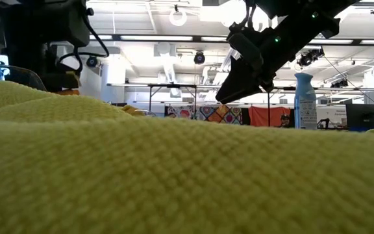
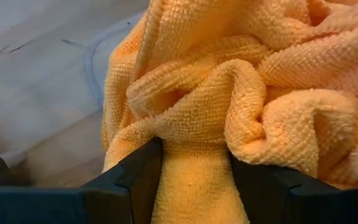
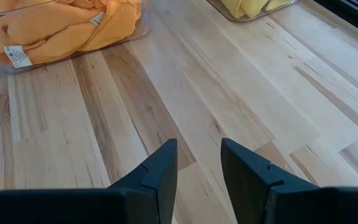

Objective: Sort microfiber towel by color & place in baskets
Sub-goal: Put the orange microfiber towel into the bottom transparent bin, then put the yellow microfiber towel into the top transparent bin

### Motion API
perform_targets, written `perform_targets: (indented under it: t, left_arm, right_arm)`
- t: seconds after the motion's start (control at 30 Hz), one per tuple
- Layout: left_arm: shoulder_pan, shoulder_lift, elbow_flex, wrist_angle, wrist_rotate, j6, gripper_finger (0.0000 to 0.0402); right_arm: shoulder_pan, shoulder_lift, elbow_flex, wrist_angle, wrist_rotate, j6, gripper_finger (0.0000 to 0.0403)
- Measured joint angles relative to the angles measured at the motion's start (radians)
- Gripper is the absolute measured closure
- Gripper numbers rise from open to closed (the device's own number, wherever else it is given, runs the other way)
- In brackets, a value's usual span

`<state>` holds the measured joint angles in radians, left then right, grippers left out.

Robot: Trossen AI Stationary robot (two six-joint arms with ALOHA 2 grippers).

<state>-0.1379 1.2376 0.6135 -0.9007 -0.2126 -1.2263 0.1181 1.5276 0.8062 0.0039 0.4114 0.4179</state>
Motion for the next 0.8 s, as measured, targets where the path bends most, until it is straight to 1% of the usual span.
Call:
perform_targets:
  t: [0.17,0.33,0.43,0.53,0.67,0.8]
  left_arm:
    - [0.000,-0.040,0.074,-0.106,-0.029,0.007,0.0218]
    - [0.000,-0.087,0.173,-0.231,-0.110,0.026,0.0218]
    - [0.000,-0.115,0.223,-0.265,-0.149,0.063,0.0218]
    - [-0.011,-0.139,0.259,-0.263,-0.179,0.115,0.0218]
    - [-0.079,-0.143,0.284,-0.252,-0.242,0.200,0.0218]
    - [-0.190,-0.127,0.286,-0.204,-0.301,0.248,0.0218]
  right_arm:
    - [0.000,0.000,0.000,0.000,0.000,0.000,0.0284]
    - [0.000,0.000,0.000,-0.003,0.000,0.000,0.0284]
    - [0.000,0.000,0.000,-0.008,-0.004,0.005,0.0284]
    - [0.000,0.000,0.000,-0.008,-0.056,0.027,0.0284]
    - [0.000,0.004,-0.005,-0.017,-0.093,0.043,0.0284]
    - [0.008,0.006,-0.005,0.006,-0.092,0.053,0.0284]
